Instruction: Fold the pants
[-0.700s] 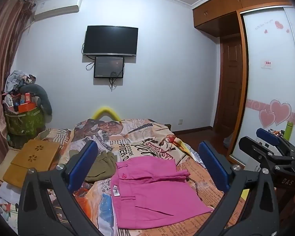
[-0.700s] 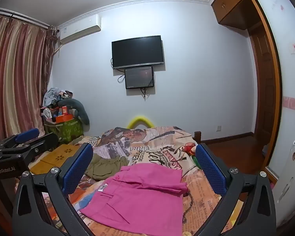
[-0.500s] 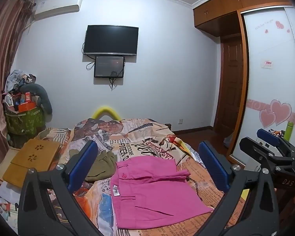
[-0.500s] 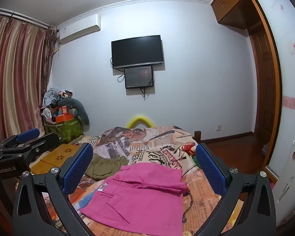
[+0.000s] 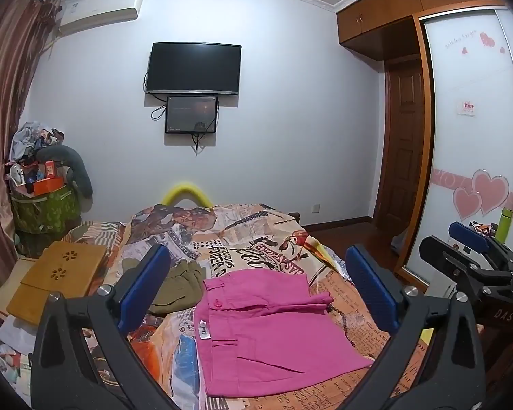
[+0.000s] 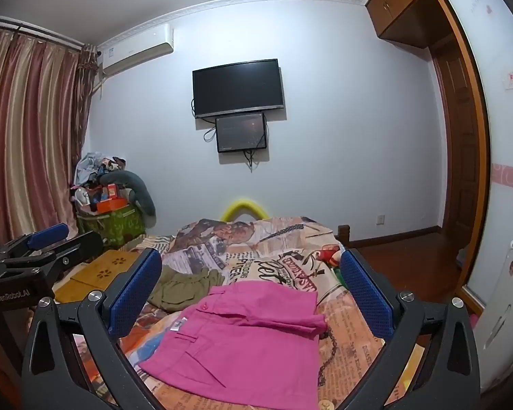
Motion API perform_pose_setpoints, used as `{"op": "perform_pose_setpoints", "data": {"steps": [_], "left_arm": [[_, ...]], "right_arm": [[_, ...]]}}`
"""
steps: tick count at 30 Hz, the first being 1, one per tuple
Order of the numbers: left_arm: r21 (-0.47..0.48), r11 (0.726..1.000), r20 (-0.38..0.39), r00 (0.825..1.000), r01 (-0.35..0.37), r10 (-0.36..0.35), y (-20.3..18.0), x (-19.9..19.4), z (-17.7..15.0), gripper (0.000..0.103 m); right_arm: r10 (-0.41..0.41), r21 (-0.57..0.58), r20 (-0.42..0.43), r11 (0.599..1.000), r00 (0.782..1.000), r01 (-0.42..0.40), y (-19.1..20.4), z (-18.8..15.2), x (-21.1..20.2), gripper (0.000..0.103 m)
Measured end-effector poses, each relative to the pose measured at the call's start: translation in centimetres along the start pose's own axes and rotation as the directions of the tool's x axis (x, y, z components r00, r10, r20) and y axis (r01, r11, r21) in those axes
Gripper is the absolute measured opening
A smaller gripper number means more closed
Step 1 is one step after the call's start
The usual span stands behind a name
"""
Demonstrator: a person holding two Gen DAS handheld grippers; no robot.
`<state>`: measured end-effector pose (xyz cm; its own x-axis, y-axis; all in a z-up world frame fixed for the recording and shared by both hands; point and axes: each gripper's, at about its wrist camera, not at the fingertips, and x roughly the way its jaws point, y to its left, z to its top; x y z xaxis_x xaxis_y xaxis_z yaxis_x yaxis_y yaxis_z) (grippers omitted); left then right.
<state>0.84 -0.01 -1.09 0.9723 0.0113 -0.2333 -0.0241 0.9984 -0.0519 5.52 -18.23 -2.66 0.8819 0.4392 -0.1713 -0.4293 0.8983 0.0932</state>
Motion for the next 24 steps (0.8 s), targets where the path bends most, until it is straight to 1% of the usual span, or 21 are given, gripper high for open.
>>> {"op": "perform_pose_setpoints", "data": {"steps": [13,24], "left_arm": [[0.001,1.000,0.001,1.000,-0.006,0.006,0.08,0.18,-0.53,0.103],[0.011,1.000,0.000,1.000,-0.014,0.014,-0.13,0.12,-0.20,0.103]], "right_arm": [[-0.001,-0.002,-0.001,1.000,1.000,0.001,0.01,-0.08,-0.07,0.103],[0.001,-0.002,0.000,1.000,1.000,-0.001,0.13,-0.10,-0.08,0.103]]}}
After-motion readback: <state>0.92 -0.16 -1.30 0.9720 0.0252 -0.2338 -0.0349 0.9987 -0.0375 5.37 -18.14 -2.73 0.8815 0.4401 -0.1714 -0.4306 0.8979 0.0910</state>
